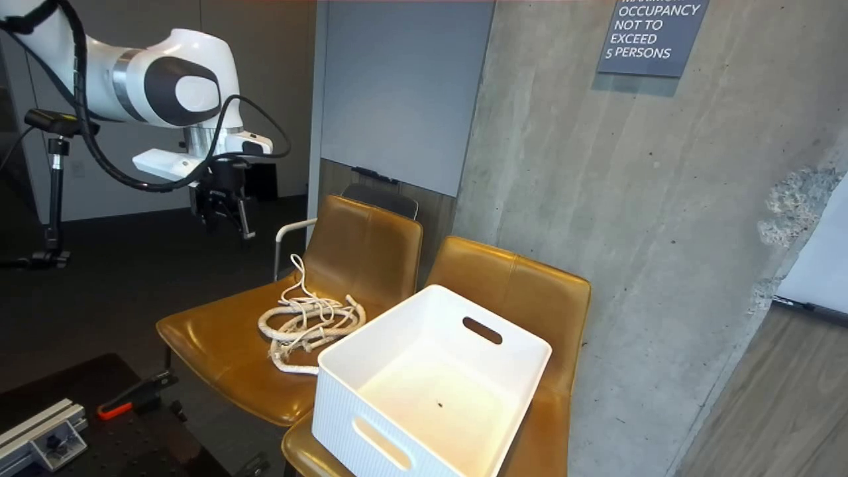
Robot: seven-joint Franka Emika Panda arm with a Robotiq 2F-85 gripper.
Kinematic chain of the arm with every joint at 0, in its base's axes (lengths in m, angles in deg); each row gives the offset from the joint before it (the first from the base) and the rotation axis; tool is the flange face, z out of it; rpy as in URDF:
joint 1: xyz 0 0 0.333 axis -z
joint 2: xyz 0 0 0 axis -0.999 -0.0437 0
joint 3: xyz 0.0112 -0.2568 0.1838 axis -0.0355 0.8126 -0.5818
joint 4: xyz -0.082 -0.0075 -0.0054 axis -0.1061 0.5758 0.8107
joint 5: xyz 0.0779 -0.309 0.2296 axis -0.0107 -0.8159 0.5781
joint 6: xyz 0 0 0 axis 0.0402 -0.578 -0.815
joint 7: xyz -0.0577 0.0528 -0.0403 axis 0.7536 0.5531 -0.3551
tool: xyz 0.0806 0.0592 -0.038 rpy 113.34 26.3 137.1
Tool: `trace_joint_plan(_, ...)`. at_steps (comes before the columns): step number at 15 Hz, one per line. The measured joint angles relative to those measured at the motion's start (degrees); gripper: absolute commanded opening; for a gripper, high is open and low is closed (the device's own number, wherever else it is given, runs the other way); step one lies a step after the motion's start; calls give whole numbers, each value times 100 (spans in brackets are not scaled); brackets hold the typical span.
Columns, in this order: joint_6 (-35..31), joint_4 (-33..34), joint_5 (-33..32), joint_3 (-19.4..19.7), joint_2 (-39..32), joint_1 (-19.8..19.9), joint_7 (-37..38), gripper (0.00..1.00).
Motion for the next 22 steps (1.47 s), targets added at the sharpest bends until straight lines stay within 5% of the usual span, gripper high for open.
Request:
trace_joint_plan(7,-889,1289,-1505,629,-2223,-18,800,100)
trace_joint_plan(12,-918,2781,-1475,1124,-3801,-225,816,100)
trace_joint_plan(20,-763,4334,-819,1294,-5537,-356,805,100)
trace_joint_plan(21,-728,4423,-807,1338,-5619,-389,805,75)
trace_joint_plan(22,-689,4483,-804,1366,-5664,-419,805,72)
